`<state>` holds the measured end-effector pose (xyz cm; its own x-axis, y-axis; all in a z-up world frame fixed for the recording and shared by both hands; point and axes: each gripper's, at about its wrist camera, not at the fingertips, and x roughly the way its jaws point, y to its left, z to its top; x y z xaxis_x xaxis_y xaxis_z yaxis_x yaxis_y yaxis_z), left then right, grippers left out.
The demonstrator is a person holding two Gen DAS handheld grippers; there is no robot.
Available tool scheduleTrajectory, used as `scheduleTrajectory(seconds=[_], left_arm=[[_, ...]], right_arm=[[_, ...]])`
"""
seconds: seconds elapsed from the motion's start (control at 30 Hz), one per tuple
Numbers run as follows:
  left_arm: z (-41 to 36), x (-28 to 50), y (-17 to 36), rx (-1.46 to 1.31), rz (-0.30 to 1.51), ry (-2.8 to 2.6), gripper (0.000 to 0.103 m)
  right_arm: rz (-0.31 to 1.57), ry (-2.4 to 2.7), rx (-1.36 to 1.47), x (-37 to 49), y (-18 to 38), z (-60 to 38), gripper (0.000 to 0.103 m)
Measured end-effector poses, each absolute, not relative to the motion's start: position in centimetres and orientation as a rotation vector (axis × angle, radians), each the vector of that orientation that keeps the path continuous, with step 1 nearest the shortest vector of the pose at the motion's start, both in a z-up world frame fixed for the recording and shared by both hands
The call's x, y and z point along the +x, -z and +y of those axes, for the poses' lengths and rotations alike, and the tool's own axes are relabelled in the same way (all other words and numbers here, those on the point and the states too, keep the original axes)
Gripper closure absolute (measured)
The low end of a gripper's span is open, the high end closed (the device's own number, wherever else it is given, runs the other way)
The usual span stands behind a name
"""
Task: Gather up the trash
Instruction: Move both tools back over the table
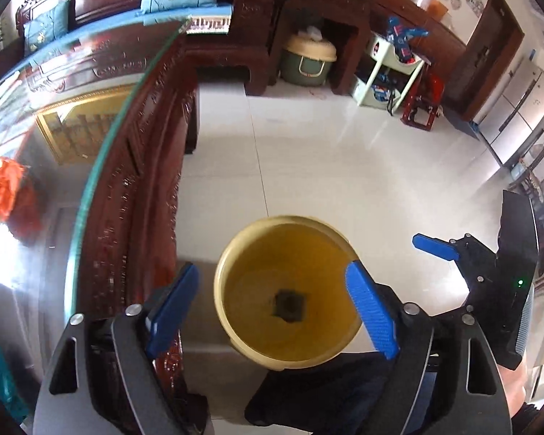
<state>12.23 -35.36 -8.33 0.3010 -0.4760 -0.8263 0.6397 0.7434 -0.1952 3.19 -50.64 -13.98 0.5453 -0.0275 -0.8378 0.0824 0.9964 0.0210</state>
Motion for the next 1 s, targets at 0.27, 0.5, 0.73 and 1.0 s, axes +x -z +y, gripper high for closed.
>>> scheduleTrajectory(seconds=[0.27, 0.5, 0.73, 1.0], left_arm=[[-28.8, 9.4, 3.6, 0.106, 0.888, 0.707, 0.006], [-19.0, 5.3, -0.5, 0.092, 0.722, 0.528, 0.004], [-9.7, 3.2, -1.5, 0.022, 0.707, 0.337, 0.004], [-1.9, 2.0, -1.0, -0.021, 0.706, 0.234, 0.004]], right_arm=[[0.79, 0.016, 0.072, 0.6, 8.4, -46.8, 0.009], [0.667, -0.096, -0.016, -0.1, 4.2, -39.4, 0.008], [0.598, -0.213, -0.052, 0.2, 1.4, -32.2, 0.008], [0.589, -0.298, -0.081, -0.4, -0.1, -24.8, 0.008]])
